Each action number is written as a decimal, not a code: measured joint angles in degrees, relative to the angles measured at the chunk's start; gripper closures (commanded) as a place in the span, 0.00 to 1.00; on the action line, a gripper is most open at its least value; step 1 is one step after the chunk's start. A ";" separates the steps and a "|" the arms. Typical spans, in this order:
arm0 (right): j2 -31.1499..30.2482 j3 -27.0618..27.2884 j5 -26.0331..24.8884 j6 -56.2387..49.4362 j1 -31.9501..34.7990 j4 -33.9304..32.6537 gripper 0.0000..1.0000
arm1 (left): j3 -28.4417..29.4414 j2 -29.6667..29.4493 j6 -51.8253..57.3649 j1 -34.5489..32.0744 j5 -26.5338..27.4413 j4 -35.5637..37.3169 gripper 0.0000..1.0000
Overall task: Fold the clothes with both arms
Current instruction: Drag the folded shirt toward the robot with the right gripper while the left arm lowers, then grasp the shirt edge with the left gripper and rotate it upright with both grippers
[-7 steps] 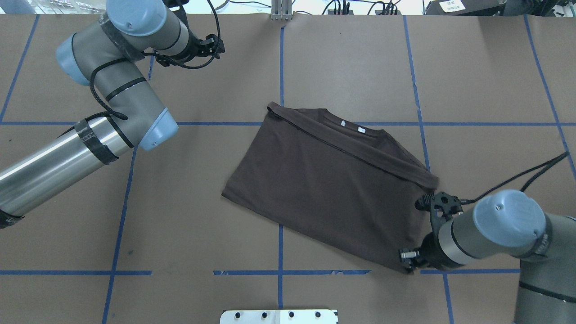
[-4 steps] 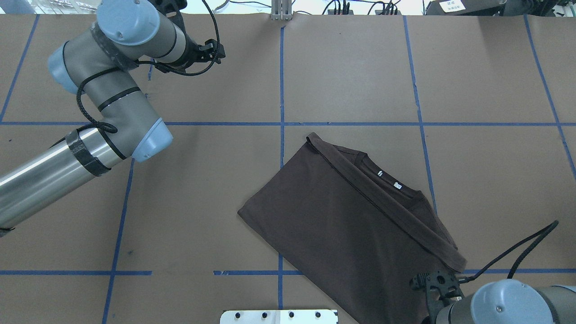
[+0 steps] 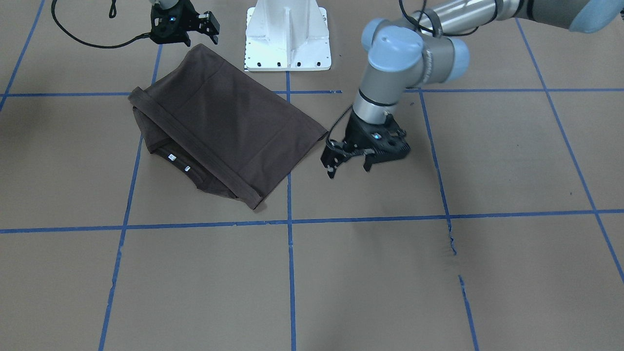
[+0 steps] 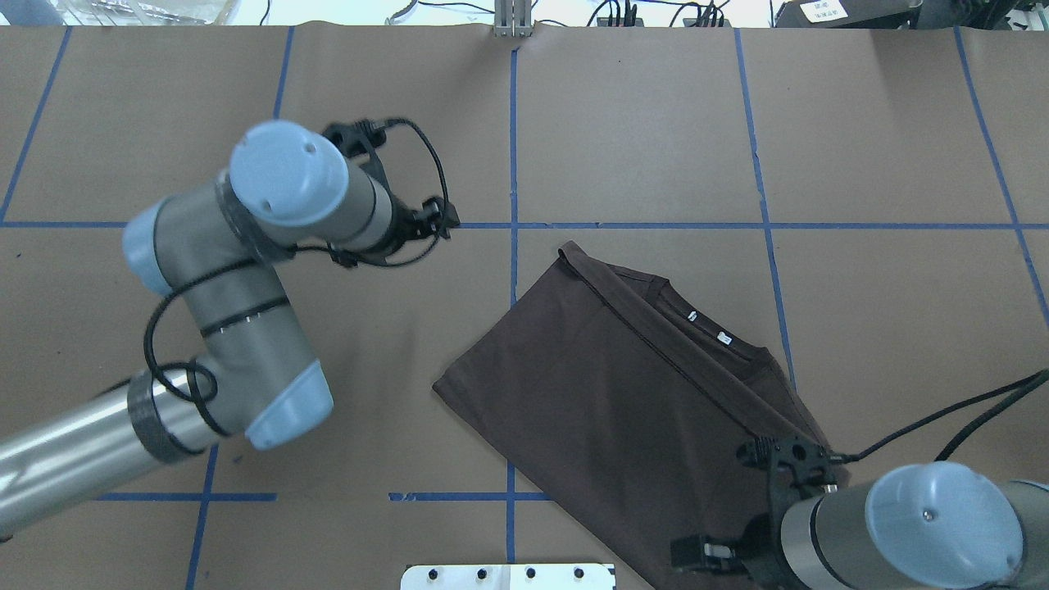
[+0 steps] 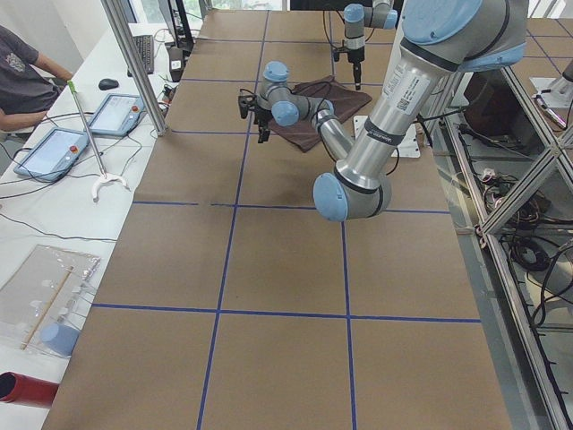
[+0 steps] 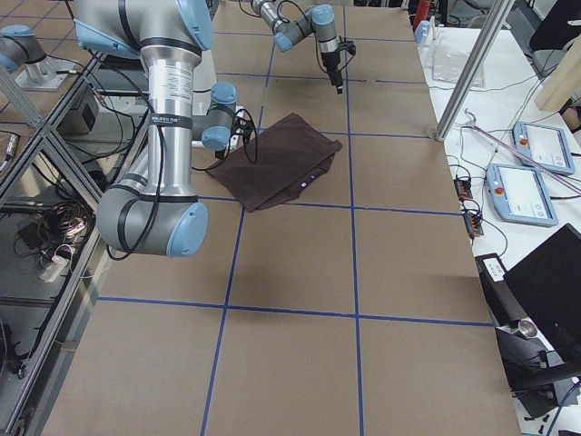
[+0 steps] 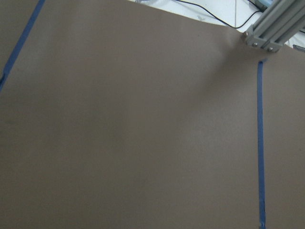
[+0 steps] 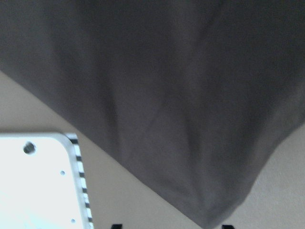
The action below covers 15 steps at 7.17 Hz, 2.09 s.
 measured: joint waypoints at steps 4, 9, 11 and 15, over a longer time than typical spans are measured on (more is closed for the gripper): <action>6.04 -0.63 0.18 -0.24 10.85 0.01 0.00 | -1.37 1.44 -16.20 14.82 5.83 3.02 0.21; 6.63 -0.84 0.01 -0.25 11.79 -0.02 0.00 | 0.44 1.38 -16.56 14.62 8.37 3.16 0.76; 6.66 -0.82 0.01 -0.25 11.83 -0.02 0.00 | 0.56 1.36 -16.72 14.35 8.72 3.24 1.00; 6.64 -0.85 0.01 -0.25 11.97 -0.02 0.00 | -0.05 1.17 -16.07 12.64 8.50 4.89 1.00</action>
